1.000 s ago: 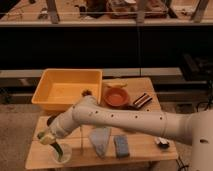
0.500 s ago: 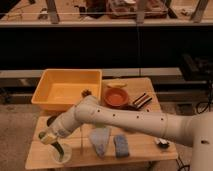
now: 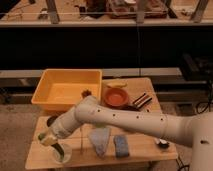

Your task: Place pepper in paper cup

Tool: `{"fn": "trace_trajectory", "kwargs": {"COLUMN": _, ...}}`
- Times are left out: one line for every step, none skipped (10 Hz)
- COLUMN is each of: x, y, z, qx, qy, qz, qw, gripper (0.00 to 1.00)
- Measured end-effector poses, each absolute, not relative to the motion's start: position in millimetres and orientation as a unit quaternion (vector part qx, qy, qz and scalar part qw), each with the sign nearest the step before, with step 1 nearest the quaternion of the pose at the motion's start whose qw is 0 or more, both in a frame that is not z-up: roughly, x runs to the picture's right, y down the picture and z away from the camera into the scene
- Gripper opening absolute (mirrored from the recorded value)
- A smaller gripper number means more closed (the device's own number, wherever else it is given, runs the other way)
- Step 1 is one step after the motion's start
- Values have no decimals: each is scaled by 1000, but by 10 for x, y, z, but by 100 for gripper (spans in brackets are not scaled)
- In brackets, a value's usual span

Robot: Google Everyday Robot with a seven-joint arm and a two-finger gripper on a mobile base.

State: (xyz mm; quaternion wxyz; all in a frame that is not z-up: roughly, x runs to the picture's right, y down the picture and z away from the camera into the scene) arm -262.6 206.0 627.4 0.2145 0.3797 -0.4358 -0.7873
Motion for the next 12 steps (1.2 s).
{"fn": "trace_trajectory", "kwargs": {"x": -2624, "y": 2070, "z": 6266, "qx": 382, "qy": -437, "qz": -787, "qw": 210, "gripper": 72}}
{"fn": "trace_trajectory", "kwargs": {"x": -2621, "y": 2073, "z": 6257, "qx": 385, "qy": -437, "qz": -786, "qw": 208, "gripper": 78}}
{"fn": "trace_trajectory", "kwargs": {"x": -2617, "y": 2076, "z": 6246, "qx": 387, "qy": -438, "qz": -786, "qw": 203, "gripper": 80}}
{"fn": "trace_trajectory", "kwargs": {"x": -2617, "y": 2081, "z": 6236, "qx": 388, "qy": -439, "qz": -786, "qw": 198, "gripper": 80}}
{"fn": "trace_trajectory", "kwargs": {"x": -2620, "y": 2086, "z": 6226, "qx": 388, "qy": -439, "qz": -786, "qw": 196, "gripper": 80}}
{"fn": "trace_trajectory", "kwargs": {"x": -2617, "y": 2088, "z": 6218, "qx": 388, "qy": -440, "qz": -787, "qw": 194, "gripper": 80}}
{"fn": "trace_trajectory", "kwargs": {"x": -2614, "y": 2091, "z": 6209, "qx": 387, "qy": -439, "qz": -788, "qw": 191, "gripper": 80}}
{"fn": "trace_trajectory", "kwargs": {"x": -2611, "y": 2087, "z": 6203, "qx": 385, "qy": -437, "qz": -790, "qw": 192, "gripper": 80}}
{"fn": "trace_trajectory", "kwargs": {"x": -2599, "y": 2084, "z": 6203, "qx": 380, "qy": -437, "qz": -791, "qw": 198, "gripper": 80}}
{"fn": "trace_trajectory", "kwargs": {"x": -2576, "y": 2081, "z": 6205, "qx": 375, "qy": -436, "qz": -791, "qw": 208, "gripper": 80}}
{"fn": "trace_trajectory", "kwargs": {"x": -2560, "y": 2073, "z": 6210, "qx": 374, "qy": -435, "qz": -792, "qw": 211, "gripper": 80}}
{"fn": "trace_trajectory", "kwargs": {"x": -2562, "y": 2076, "z": 6209, "qx": 374, "qy": -435, "qz": -792, "qw": 211, "gripper": 80}}
